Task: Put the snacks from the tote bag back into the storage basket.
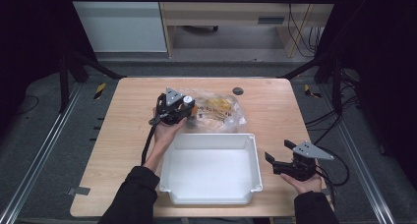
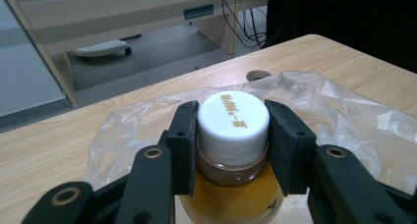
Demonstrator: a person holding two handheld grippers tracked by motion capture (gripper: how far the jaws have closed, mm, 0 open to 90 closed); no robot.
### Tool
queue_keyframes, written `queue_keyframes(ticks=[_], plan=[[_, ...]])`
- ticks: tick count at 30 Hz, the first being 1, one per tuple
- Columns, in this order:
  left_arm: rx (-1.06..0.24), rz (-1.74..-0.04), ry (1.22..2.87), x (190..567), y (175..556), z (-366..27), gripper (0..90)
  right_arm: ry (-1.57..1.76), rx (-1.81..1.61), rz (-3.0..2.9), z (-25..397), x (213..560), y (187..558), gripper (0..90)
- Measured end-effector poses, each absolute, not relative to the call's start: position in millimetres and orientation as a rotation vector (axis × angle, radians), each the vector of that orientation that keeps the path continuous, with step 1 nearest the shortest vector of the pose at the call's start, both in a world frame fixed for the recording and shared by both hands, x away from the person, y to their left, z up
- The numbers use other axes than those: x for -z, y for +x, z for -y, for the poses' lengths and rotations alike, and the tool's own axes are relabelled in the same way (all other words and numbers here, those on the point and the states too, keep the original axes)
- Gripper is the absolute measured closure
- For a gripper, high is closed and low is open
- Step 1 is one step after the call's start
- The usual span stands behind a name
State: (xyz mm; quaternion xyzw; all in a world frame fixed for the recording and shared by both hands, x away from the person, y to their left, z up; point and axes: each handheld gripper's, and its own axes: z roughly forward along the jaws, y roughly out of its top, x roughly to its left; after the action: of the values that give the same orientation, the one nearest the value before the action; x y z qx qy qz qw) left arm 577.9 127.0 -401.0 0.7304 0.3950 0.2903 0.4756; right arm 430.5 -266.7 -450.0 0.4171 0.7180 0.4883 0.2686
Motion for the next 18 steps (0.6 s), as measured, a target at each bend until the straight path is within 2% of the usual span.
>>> queue_keyframes(ticks=[18], plan=[[-0.733, -1.002, 1.780, 397.3, 577.9, -133.9, 58.6, 1.124, -1.314, -1.940, 266.6, 450.2, 430.4, 12.8]])
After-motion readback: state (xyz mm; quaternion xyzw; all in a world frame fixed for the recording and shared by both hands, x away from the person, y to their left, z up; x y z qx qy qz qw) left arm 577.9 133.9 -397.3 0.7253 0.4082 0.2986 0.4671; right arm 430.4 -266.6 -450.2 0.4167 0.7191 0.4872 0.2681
